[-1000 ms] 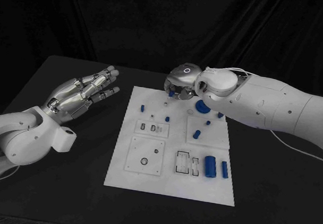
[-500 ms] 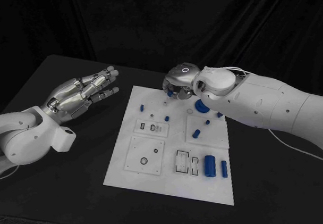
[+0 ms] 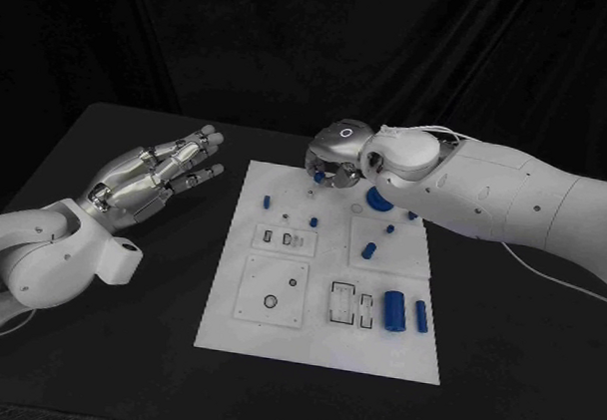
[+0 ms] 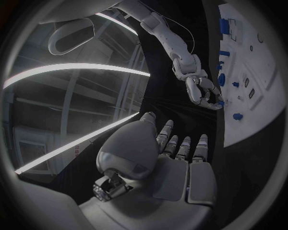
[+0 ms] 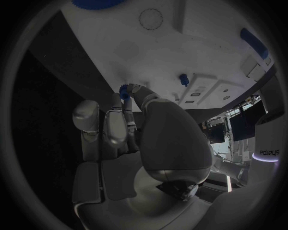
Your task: Assemble the parts on the task board
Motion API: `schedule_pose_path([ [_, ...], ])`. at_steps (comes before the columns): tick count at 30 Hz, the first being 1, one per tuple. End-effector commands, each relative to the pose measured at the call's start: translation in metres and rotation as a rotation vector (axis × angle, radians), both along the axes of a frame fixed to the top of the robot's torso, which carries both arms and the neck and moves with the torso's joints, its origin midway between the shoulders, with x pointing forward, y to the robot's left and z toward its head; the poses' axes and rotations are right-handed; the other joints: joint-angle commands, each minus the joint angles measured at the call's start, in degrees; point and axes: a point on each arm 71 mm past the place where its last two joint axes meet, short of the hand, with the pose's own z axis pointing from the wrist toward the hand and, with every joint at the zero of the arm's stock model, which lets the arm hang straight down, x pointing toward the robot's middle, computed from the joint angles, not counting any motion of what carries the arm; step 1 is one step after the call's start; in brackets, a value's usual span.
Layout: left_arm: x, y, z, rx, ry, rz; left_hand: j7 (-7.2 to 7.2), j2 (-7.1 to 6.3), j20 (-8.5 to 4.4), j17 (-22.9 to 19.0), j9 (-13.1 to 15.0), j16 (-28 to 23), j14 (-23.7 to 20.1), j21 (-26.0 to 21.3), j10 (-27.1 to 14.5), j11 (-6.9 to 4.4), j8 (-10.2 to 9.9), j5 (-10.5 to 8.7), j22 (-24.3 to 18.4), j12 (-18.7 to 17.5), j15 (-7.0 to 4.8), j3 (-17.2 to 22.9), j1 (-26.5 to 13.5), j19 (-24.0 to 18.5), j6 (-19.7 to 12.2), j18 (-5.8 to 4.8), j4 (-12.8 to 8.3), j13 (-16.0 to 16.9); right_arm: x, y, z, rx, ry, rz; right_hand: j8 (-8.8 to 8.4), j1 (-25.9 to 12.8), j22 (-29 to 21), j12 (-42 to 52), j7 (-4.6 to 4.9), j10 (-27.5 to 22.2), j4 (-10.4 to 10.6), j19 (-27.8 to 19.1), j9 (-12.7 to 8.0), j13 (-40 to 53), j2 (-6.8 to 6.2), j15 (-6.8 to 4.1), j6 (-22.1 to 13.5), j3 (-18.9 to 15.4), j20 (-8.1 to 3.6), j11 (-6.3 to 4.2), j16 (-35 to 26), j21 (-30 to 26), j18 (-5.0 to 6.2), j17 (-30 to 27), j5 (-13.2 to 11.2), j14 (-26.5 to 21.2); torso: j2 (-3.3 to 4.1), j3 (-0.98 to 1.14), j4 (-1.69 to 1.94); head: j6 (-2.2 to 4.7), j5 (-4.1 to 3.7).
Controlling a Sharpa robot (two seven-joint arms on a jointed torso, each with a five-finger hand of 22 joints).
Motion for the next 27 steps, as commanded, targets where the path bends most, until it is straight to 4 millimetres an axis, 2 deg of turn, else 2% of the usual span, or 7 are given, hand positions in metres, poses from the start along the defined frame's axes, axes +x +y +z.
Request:
schedule_pose_path([
  [1, 0.0001, -0.0015, 0.0018, -0.008, -0.002, -0.017, 0.14, -0.2, 0.12, -0.4, 1.1, -0.5, 0.0, 0.1, 0.0, 0.61, 1.0, 1.14, 0.0, -0.5, 0.22, 2.1, 0.9, 0.0, 0.6, 1.48, 0.2, -0.3, 0.0004, -0.0003, -0.002, -0.008, 0.005, -0.014, -1.19, 0.6, 1.0, -0.4, -0.07, 1.1, -0.3, -0.1, 0.0, 0.1, 1.05, 0.44, -0.6, 3.0, 0.06, -0.42, 0.2, 1.2, -0.42, 0.1, -0.4, 0.3, -0.02, -0.01, -0.03, -0.02, 0.01],
  [13, 0.0011, -0.0014, 0.001, -0.003, 0.004, -0.019, 0.31, -0.19, 0.33, -0.4, 1.2, -0.5, 0.0, 0.1, 0.2, 0.81, 1.2, 1.27, 0.1, -0.4, 0.56, 2.4, 1.0, 0.1, 1.1, 1.48, 0.2, -0.3, 0.0011, -0.0011, -0.0035, -0.016, 0.014, -0.027, -3.27, 0.2, 0.7, -2.0, -0.19, -0.2, -0.2, -1.1, -1.4, -0.3, 0.78, 0.68, -2.5, 3.3, 0.3, -0.22, -0.8, 0.3, -0.22, -1.1, -1.5, -0.5, -0.05, 0.0, -0.04, -0.26, -0.01],
  [17, 0.0014, -0.0013, 0.0008, -0.002, 0.005, -0.019, 0.36, -0.19, 0.37, -0.4, 1.2, -0.5, 0.0, 0.1, 0.2, 0.88, 1.2, 1.31, 0.1, -0.4, 0.63, 2.4, 1.1, 0.1, 1.2, 1.48, 0.2, -0.2, 0.0018, -0.0013, -0.005, -0.026, 0.024, -0.044, -3.53, -0.5, 0.5, -7.3, -1.47, -5.2, 0.4, -2.0, -5.0, -2.9, -0.27, 1.28, -7.6, 4.5, 0.75, 0.44, -2.3, -0.7, -0.07, -2.8, -3.5, -1.5, -0.03, -0.03, -0.03, -0.27, -0.03],
  [18, 0.0014, -0.0013, 0.0008, -0.002, 0.005, -0.02, 0.36, -0.19, 0.37, -0.4, 1.2, -0.5, 0.0, 0.1, 0.2, 0.88, 1.2, 1.31, 0.1, -0.4, 0.63, 2.4, 1.1, 0.1, 1.2, 1.48, 0.2, -0.2, 0.0019, -0.0014, -0.0055, -0.028, 0.026, -0.047, -3.61, -0.5, 0.1, -8.9, -2.63, -6.8, 0.4, -2.5, -6.1, -3.6, -0.59, 1.42, -9.5, 4.5, 0.92, 0.69, -2.7, -1.2, 0.01, -3.3, -3.9, -1.8, -0.04, -0.02, -0.03, -0.29, -0.03],
  [20, 0.0015, -0.0013, 0.0007, -0.002, 0.006, -0.02, 0.36, -0.19, 0.37, -0.4, 1.2, -0.5, 0.0, 0.1, 0.2, 0.88, 1.2, 1.31, 0.1, -0.4, 0.63, 2.4, 1.1, 0.1, 1.2, 1.48, 0.2, -0.2, 0.0021, -0.0016, -0.0063, -0.029, 0.028, -0.052, -3.55, -0.3, 0.0, -11.3, -3.52, -9.1, 0.2, -2.9, -8.0, -4.6, -0.73, 1.5, -11.8, 4.0, 1.13, 0.69, -3.2, -1.7, 0.11, -3.8, -4.5, -2.1, -0.04, -0.02, -0.03, -0.29, -0.03],
  [23, 0.0016, -0.0012, 0.0006, -0.001, 0.007, -0.02, 0.42, -0.19, 0.42, -0.4, 1.2, -0.5, 0.0, 0.1, 0.3, 0.96, 1.2, 1.37, 0.1, -0.4, 0.69, 2.5, 1.1, 0.1, 1.3, 1.49, 0.2, -0.2, 0.0024, -0.0024, -0.0072, -0.032, 0.03, -0.061, -3.42, 0.1, -0.2, -13.1, -4.78, -12.8, -0.2, -3.4, -10.8, -6.0, -0.34, 1.34, -14.0, 2.1, 1.07, 0.33, -3.8, -2.6, 0.28, -4.4, -4.9, -2.7, -0.03, -0.02, -0.06, -0.36, 0.02],
  [27, 0.0019, -0.0009, 0.0004, 0.0, 0.008, -0.021, 0.46, -0.19, 0.45, -0.4, 1.2, -0.5, 0.0, 0.1, 0.3, 1.01, 1.2, 1.42, 0.1, -0.4, 0.71, 2.6, 1.1, 0.1, 1.4, 1.49, 0.2, -0.2, 0.0028, -0.0043, -0.0072, -0.028, 0.026, -0.066, -3.43, 0.7, -0.4, -13.1, -5.42, -15.8, -0.4, -4.0, -13.6, -7.4, 0.38, 1.49, -15.5, -0.6, 1.17, 0.46, -4.4, -3.6, 0.38, -5.1, -5.6, -3.3, -0.03, -0.01, -0.07, -0.36, 0.03],
])
